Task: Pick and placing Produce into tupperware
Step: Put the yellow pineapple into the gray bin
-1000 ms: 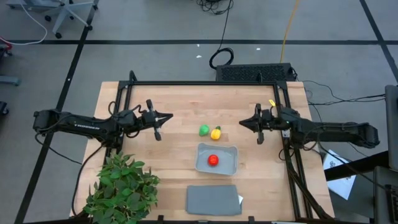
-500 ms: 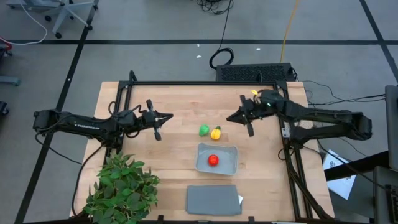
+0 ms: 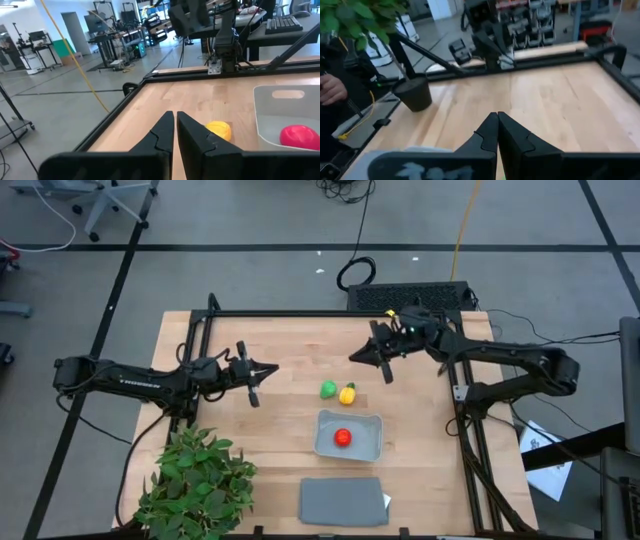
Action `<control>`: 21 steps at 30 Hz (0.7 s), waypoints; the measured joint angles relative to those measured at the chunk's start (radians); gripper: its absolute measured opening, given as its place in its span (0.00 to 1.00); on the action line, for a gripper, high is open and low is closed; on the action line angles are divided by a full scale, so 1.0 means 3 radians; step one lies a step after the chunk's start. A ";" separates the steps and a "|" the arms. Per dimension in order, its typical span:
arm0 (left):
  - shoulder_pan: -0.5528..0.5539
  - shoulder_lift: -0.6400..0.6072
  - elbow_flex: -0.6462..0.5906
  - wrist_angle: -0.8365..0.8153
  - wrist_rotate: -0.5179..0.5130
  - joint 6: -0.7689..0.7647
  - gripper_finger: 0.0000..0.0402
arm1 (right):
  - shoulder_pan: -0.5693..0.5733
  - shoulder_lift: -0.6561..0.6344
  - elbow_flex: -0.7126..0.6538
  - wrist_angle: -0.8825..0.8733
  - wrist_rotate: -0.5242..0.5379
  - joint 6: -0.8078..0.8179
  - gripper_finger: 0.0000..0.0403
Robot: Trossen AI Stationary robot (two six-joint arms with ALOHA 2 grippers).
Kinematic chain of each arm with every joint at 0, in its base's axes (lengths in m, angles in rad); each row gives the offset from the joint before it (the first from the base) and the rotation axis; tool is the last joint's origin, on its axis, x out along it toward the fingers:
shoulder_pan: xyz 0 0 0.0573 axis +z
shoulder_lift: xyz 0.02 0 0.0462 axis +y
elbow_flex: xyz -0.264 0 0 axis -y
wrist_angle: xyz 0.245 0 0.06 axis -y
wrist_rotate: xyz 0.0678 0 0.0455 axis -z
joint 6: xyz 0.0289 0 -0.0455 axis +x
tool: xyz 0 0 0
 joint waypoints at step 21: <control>0.0000 0.0000 0.0001 -0.0131 0.0013 0.0014 0.06 | -0.0043 0.1293 0.1868 -0.2752 -0.0155 -0.1307 0.00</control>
